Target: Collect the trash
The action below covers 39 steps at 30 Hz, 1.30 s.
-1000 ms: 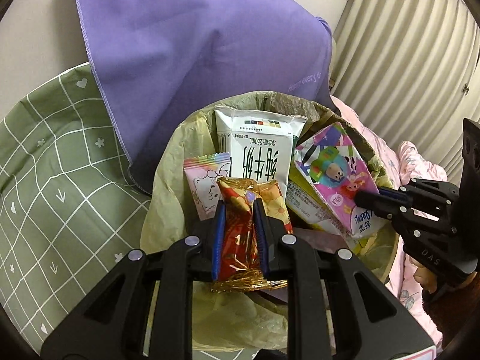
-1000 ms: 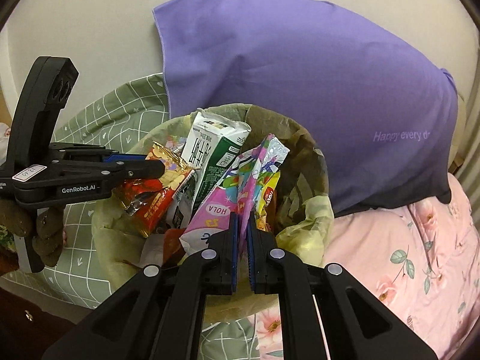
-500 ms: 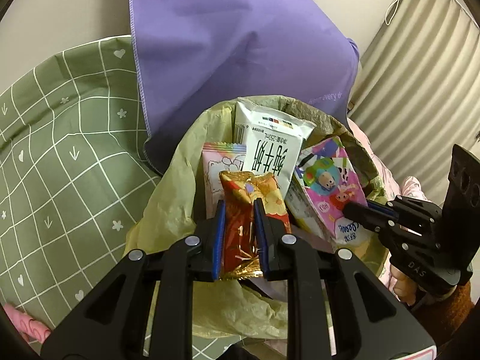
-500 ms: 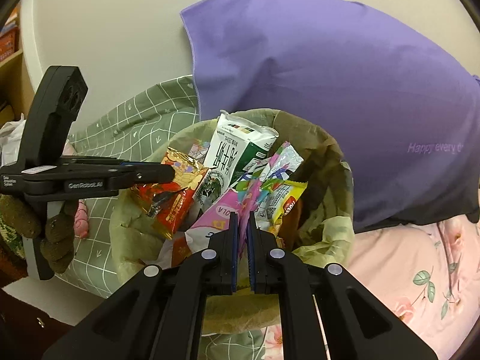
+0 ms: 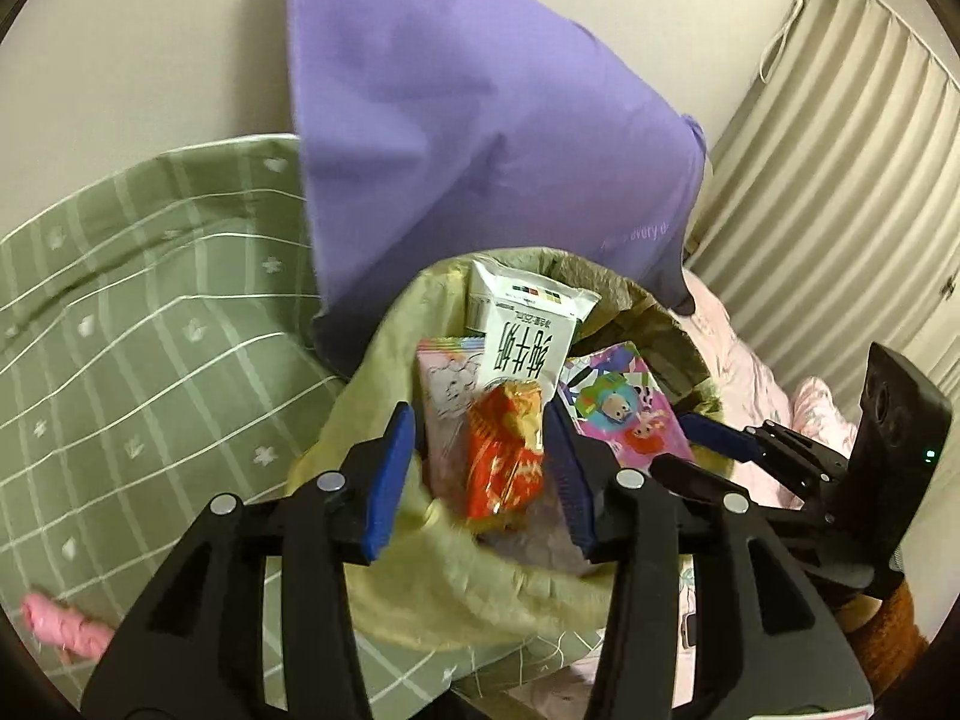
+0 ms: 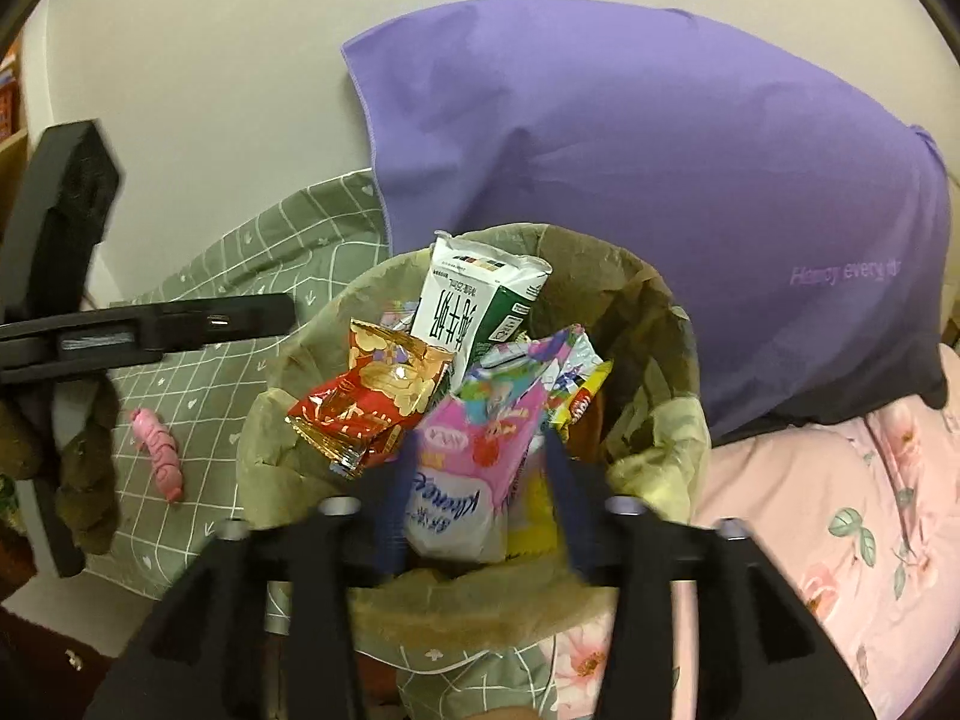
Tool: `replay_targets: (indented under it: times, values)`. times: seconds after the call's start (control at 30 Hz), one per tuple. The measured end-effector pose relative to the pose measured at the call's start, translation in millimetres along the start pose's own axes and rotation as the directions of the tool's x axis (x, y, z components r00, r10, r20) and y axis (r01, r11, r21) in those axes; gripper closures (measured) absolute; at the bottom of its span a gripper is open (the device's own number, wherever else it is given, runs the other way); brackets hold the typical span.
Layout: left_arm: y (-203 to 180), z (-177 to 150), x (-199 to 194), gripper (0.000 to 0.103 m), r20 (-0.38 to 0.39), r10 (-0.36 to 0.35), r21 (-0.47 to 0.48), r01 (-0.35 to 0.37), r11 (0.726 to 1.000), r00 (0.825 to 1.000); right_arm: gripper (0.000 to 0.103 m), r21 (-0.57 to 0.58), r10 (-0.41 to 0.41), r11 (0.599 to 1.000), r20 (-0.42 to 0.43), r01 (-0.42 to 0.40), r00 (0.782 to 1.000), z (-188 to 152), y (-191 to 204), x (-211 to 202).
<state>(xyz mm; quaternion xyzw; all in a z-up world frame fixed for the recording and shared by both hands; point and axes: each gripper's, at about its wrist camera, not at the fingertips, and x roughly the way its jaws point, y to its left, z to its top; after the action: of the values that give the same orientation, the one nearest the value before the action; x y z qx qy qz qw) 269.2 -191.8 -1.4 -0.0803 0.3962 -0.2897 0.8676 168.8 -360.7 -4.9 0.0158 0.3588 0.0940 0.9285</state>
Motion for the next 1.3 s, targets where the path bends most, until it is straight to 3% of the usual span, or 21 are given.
replay_targets:
  times: [0.13,0.2,0.37,0.5,0.67,0.97,1.07,1.3]
  values:
    - [10,-22,-48,0.056,0.071,0.067,-0.005,-0.067,0.998,0.995,0.055,0.032,-0.022,0.999,0.058,0.02,0.998,-1,13,-25]
    - [16,-42,-78,0.047,0.108,0.117,-0.011,-0.117,0.993,0.987,0.055,0.044,-0.002,0.999,0.102,-0.002,0.995,-5,27,-45]
    - [29,-107,-152,0.028,0.16,0.272,-0.031,-0.271,0.962,0.949,0.055,0.037,0.06,0.997,0.148,-0.066,0.987,-25,77,-80]
    - [33,-152,-197,0.022,0.19,0.378,-0.053,-0.375,0.925,0.906,0.055,0.006,0.096,0.995,0.166,-0.098,0.981,-47,123,-104]
    - [33,-196,-244,0.022,0.217,0.517,-0.095,-0.509,0.855,0.828,0.055,-0.043,0.137,0.99,0.146,-0.132,0.98,-75,172,-120]
    - [29,-225,-297,0.022,0.245,0.602,-0.157,-0.581,0.798,0.76,0.055,-0.141,0.145,0.983,0.188,-0.12,0.971,-102,230,-147]
    - [26,-228,-304,0.022,0.258,0.606,-0.163,-0.585,0.795,0.752,0.055,-0.145,0.15,0.982,0.192,-0.123,0.97,-103,236,-150]
    - [25,-226,-310,0.022,0.275,0.594,-0.151,-0.576,0.804,0.756,0.055,-0.148,0.15,0.981,0.2,-0.121,0.968,-104,243,-153]
